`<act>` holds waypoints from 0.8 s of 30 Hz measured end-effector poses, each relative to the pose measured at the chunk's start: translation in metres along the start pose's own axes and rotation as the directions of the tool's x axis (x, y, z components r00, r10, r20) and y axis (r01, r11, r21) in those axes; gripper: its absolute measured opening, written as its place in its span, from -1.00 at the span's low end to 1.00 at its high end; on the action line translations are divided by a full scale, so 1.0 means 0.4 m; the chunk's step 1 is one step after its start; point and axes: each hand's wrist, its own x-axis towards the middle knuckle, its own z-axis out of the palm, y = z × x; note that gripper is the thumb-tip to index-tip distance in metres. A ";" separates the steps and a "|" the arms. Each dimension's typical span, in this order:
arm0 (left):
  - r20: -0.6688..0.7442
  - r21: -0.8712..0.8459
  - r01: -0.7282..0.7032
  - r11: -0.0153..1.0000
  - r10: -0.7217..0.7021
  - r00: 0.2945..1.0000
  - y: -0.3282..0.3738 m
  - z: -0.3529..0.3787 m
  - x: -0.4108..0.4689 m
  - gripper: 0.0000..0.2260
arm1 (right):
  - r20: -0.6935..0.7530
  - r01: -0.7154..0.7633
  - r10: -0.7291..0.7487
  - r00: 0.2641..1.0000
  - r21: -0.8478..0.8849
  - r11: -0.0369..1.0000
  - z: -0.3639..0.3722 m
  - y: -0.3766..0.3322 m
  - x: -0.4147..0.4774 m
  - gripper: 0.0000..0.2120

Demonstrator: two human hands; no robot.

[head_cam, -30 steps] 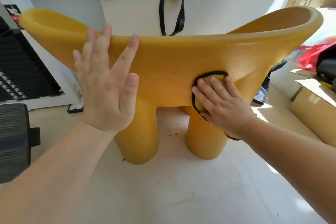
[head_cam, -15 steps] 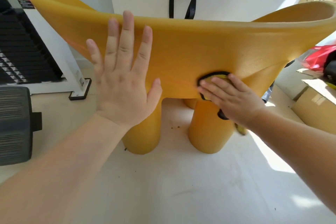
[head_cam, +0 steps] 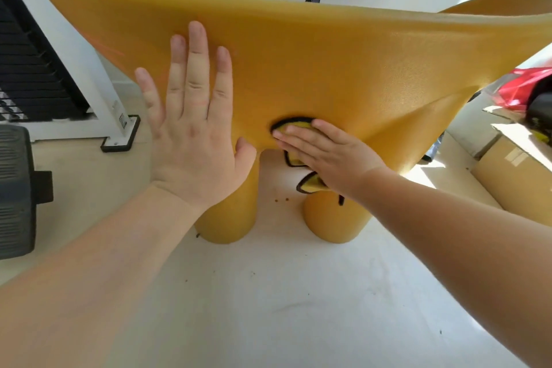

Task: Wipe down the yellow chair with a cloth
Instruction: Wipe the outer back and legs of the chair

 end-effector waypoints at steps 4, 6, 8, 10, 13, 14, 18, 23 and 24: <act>0.021 -0.016 -0.032 0.999 0.032 0.999 0.003 0.026 -0.038 -0.11 | 0.111 -0.131 0.120 0.987 0.097 0.987 0.040 0.029 -0.129 -0.24; 0.045 -0.030 -0.043 0.999 0.044 0.998 -0.006 0.041 -0.066 -0.10 | 0.099 -0.124 0.113 0.989 0.115 0.986 0.028 0.019 -0.109 -0.23; 0.049 -0.051 -0.045 0.998 0.048 0.998 -0.019 0.057 -0.100 -0.14 | 0.050 -0.081 0.074 0.996 0.161 0.984 -0.005 -0.002 -0.034 -0.28; 0.045 -0.093 -0.059 0.994 0.063 0.997 -0.025 0.074 -0.139 -0.24 | 0.000 -0.043 0.044 0.999 0.211 0.977 -0.054 -0.015 0.063 -0.31; 0.122 -0.223 -0.068 0.972 0.097 0.988 -0.019 0.092 -0.201 -0.41 | -0.039 -0.024 0.035 0.999 0.252 0.968 -0.106 -0.021 0.145 -0.25; 0.189 -0.279 -0.050 0.959 0.106 0.976 -0.008 0.095 -0.218 -0.43 | -0.044 -0.035 0.048 0.998 0.262 0.964 -0.110 -0.017 0.143 -0.25; 0.467 -0.502 0.253 0.827 0.012 0.884 0.098 0.102 -0.223 -0.36 | 0.011 -0.135 0.140 0.990 0.349 0.927 -0.104 0.008 0.048 -0.25; 0.584 -0.680 0.663 0.312 -0.317 0.748 0.319 0.088 -0.138 -0.34 | -0.037 -0.341 0.438 0.898 0.569 0.749 -0.120 0.050 -0.032 -0.38; 0.581 -0.681 0.694 0.233 -0.406 0.706 0.361 0.084 -0.132 -0.35 | -0.050 -0.354 0.469 0.882 0.587 0.728 -0.118 0.060 -0.042 -0.41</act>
